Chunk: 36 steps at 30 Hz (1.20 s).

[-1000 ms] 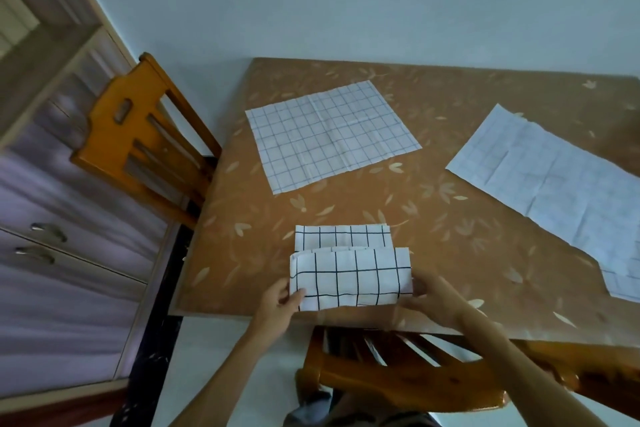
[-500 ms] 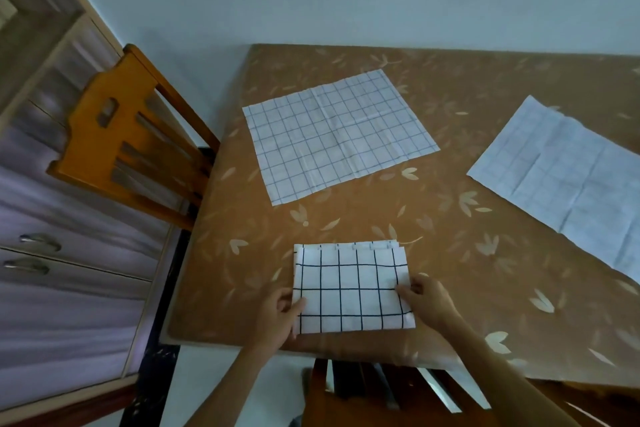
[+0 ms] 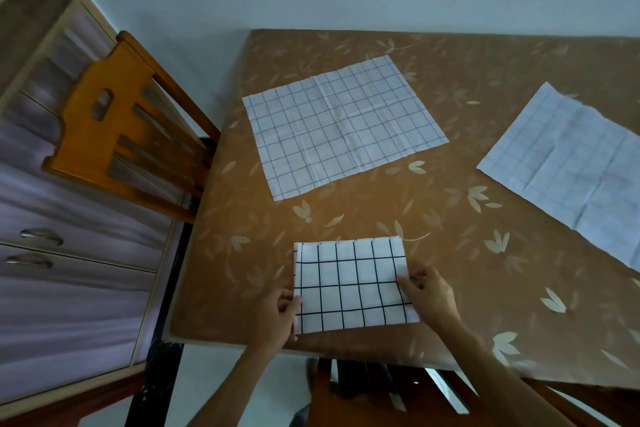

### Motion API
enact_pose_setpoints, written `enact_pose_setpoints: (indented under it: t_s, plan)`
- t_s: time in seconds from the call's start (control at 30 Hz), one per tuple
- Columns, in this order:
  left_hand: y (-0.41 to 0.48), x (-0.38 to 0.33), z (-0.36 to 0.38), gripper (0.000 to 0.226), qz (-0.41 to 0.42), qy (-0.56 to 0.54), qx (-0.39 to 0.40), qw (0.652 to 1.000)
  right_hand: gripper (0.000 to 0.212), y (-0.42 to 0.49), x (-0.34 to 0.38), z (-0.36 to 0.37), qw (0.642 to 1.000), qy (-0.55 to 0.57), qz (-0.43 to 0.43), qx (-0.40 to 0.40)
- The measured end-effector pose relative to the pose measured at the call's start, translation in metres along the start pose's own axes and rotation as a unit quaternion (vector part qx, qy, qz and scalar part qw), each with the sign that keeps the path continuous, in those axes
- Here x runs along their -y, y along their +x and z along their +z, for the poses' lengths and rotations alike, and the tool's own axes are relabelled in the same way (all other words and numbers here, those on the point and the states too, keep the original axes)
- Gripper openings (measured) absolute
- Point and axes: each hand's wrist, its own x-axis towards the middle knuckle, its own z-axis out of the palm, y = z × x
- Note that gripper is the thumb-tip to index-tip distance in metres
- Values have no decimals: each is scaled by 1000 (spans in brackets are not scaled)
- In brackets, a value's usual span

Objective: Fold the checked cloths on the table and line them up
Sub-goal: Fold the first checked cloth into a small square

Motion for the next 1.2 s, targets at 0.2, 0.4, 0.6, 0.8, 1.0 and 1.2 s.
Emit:
enact_pose_setpoints:
  t_s: [0.2, 0.4, 0.6, 0.8, 1.0, 1.2]
  plan:
    - [1, -6, 3, 11, 3, 40, -50, 998, 37, 1, 1, 4, 999, -24, 14, -24]
    - [3, -4, 5, 15, 58, 142, -131, 979, 43, 0, 2, 6, 998, -49, 24, -32]
    - [4, 2, 2, 19, 82, 222, -139, 962, 45, 0, 2, 8, 997, -63, 25, -41]
    - [6, 0, 16, 38, 272, 346, -167, 883, 44, -2, 1, 10, 997, -61, 7, -53]
    - [28, -9, 56, 52, 364, 479, -32, 798, 44, -1, 0, 12, 996, -69, 12, -53]
    - [36, 1, 60, 60, 345, 495, -10, 797, 49, -9, 12, 13, 980, -158, -38, -112]
